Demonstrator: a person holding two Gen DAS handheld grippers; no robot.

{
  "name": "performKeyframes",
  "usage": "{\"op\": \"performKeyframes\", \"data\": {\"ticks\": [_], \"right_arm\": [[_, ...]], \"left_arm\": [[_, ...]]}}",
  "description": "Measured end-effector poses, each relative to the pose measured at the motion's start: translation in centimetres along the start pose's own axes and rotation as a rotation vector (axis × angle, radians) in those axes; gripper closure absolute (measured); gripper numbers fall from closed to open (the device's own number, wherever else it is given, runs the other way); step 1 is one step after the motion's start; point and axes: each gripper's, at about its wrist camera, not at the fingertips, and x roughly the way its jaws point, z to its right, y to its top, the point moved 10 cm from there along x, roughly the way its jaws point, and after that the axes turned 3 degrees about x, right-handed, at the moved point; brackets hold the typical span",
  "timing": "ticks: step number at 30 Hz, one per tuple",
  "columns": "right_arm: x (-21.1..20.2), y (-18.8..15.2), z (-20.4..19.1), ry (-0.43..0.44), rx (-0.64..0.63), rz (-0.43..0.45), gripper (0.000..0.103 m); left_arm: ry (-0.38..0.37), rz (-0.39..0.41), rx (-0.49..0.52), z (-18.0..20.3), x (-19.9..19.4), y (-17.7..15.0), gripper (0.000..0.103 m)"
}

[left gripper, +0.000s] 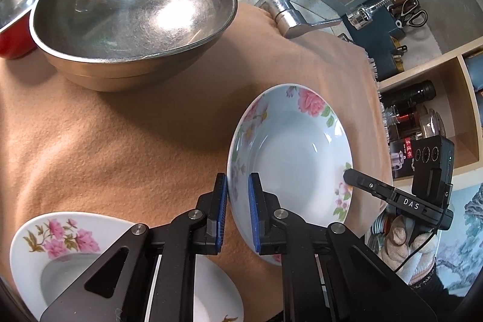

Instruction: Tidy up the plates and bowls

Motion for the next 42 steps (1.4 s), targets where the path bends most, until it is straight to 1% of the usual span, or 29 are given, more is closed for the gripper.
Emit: {"op": "performKeyframes", "data": {"ticks": [11, 18, 30, 42], "right_arm": [[-0.4, 0.0, -0.6, -0.004, -0.007, 0.018, 0.095], [-1.2, -0.3, -1.6, 0.001, -0.017, 0.035, 0.095], [-1.9, -2.2, -5.8, 0.026, -0.062, 0.053, 0.095], [0.1, -6.1, -10.8, 0.044, -0.113, 0.021, 0.095]], "left_arm": [[-0.003, 0.017, 0.013, 0.0, -0.9, 0.2, 0.091], [-0.012, 0.031, 0.015, -0.1, -1.8, 0.1, 0.091], [-0.020, 0.070, 0.003, -2.0, -5.4, -1.6, 0.091], [-0.003, 0.099, -0.034, -5.9, -9.0, -4.5, 0.091]]}}
